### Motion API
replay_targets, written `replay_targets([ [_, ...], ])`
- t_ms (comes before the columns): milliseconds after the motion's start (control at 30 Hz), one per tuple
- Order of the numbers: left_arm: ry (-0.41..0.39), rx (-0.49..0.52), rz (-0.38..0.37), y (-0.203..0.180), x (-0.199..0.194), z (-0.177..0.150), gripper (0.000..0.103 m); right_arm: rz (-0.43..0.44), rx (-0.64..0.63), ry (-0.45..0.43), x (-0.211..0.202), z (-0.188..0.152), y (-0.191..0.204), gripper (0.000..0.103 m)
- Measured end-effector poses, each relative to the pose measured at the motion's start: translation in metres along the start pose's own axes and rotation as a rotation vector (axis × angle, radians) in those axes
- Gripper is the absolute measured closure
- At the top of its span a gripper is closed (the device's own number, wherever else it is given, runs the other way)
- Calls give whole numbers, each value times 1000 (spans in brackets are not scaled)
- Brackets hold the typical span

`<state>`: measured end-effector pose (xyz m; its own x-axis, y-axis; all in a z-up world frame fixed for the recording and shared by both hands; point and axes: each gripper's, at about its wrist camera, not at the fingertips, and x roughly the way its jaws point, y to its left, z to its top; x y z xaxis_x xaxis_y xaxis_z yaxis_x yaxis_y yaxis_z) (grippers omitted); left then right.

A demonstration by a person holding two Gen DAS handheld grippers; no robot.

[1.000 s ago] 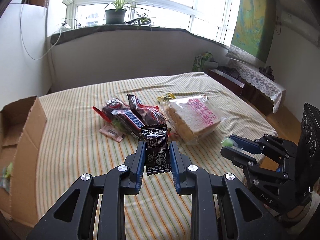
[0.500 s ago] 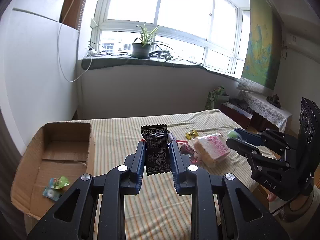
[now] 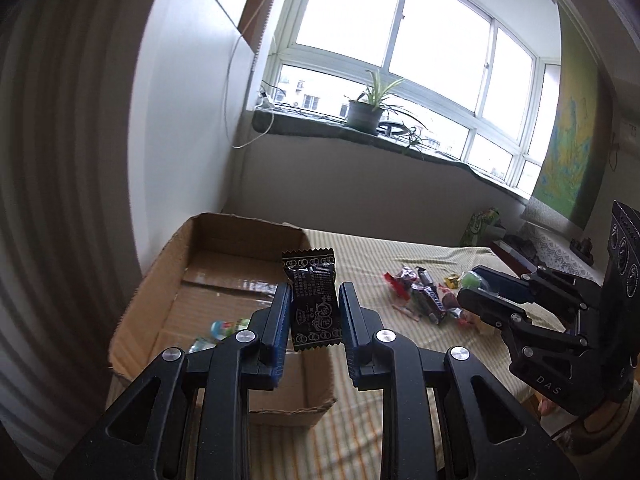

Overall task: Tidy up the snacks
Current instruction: 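Carry both candies into the cardboard box and open both tools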

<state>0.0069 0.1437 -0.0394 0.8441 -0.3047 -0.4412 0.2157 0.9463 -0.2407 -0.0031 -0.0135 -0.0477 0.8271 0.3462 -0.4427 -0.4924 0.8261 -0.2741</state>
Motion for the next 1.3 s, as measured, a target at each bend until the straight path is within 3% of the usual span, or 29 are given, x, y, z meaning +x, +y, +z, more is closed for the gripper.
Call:
replay_targets([
  [333,-1,-83,74,51,-7,-6,81,143,-98,-26,44,37,70,78],
  [600,35,-100,68,63,13,-11,79,171,-105,-23,74,52,75,78],
  [633,39,-106,78,65,14,-11,68,175,-102,-16,81,52,76,75],
  [667,38,-114,91,69,14,-13,60,173,-101,1,87,52,75,60],
  [700,33,-121,104,70,13,-13,44,169,-99,6,91,51,75,48],
  [733,27,-128,123,73,12,-13,40,166,-94,1,93,49,75,46],
  [967,6,-168,143,82,0,-9,36,144,-81,10,87,32,72,42],
  [1067,-8,-171,146,79,-5,-7,33,117,-76,-6,79,29,70,34],
  [1300,-9,-132,142,55,-7,2,32,108,-42,-36,59,23,57,32],
])
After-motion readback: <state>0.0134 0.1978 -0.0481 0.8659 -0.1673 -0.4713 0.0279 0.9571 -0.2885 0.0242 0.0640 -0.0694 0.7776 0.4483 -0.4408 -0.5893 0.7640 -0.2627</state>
